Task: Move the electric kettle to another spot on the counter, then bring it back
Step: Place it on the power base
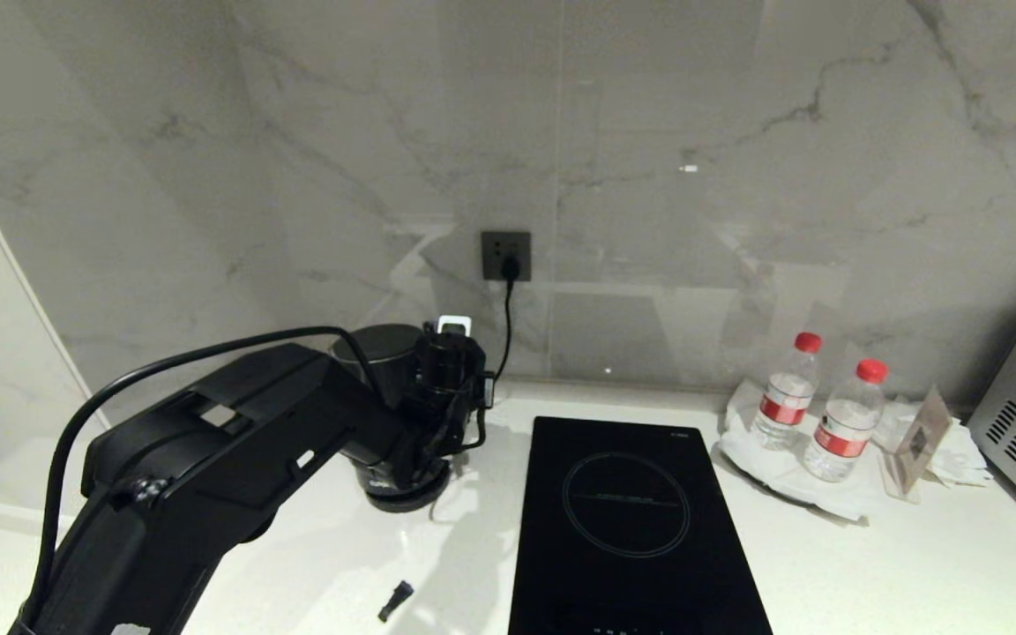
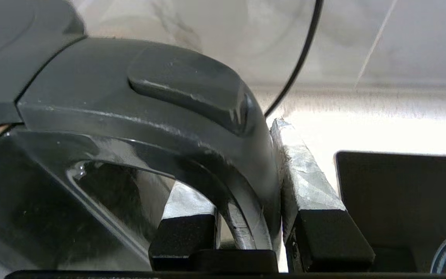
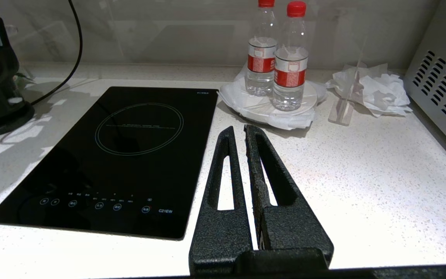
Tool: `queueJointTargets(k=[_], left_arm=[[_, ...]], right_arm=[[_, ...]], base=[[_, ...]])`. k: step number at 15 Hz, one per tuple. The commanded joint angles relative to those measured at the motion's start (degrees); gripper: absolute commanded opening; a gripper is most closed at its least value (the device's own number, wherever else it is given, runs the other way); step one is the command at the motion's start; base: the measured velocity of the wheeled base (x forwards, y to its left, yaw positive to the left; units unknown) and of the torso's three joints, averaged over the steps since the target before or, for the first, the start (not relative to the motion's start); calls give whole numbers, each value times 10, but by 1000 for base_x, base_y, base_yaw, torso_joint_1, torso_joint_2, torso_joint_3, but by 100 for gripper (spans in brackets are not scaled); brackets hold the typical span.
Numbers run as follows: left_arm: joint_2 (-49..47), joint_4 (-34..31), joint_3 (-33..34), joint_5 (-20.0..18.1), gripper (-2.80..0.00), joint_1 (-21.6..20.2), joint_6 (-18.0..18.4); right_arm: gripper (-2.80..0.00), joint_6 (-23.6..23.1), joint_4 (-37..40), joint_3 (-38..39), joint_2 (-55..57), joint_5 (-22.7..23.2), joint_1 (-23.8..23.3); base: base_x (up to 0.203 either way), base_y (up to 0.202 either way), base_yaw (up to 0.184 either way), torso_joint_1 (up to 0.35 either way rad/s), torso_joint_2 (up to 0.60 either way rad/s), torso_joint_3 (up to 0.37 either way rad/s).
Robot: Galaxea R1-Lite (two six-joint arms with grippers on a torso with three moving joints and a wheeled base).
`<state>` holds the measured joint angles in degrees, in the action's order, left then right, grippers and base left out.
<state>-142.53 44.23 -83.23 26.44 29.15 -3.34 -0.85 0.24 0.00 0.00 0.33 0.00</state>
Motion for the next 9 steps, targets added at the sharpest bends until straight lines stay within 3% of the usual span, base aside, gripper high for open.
queueJointTargets(k=[1,9], left_arm=[[6,2,13,2,-280,6,-3],[24,0,29,4,-280,25,-18]], right_arm=[[-280,0,0,0,0,0,0],[-280,0,0,0,0,0,0]], base=[[0,0,0,0,0,0],[0,0,0,0,0,0]])
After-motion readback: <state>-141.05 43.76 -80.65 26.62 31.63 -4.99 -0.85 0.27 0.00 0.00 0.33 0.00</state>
